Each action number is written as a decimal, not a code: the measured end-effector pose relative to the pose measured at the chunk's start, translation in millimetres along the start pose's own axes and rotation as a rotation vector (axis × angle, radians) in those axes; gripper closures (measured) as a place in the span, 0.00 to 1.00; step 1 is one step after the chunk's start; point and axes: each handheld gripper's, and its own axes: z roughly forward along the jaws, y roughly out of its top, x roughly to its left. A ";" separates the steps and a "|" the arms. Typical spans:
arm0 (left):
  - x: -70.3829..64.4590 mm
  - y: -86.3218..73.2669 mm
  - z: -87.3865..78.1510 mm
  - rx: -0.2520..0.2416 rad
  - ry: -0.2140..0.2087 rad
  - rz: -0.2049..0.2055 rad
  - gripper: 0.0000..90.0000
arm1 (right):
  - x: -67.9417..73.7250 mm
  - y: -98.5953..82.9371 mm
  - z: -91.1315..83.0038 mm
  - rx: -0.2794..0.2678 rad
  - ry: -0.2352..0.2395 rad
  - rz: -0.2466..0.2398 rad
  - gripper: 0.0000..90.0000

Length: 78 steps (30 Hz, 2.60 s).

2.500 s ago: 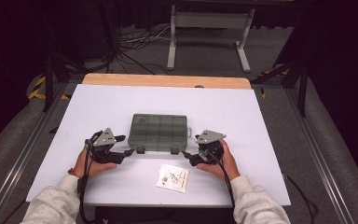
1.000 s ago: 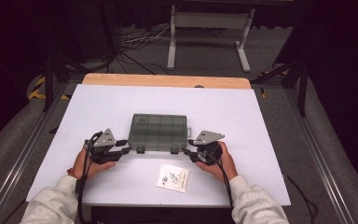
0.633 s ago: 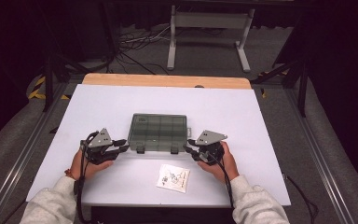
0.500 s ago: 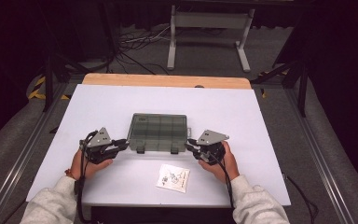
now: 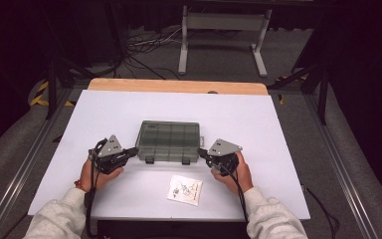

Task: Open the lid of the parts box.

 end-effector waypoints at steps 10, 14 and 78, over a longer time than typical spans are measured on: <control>-1.1 2.3 -1.1 -0.024 0.085 0.030 0.78 | -2.1 1.2 2.8 -0.006 -0.096 -0.037 0.68; 1.3 2.3 -2.4 -0.038 0.090 0.030 0.73 | -3.7 4.0 1.9 -0.018 -0.131 -0.037 0.60; 43.3 75.6 -0.8 -0.178 0.179 0.047 0.88 | -55.3 72.0 0.2 -0.160 -0.140 0.021 0.83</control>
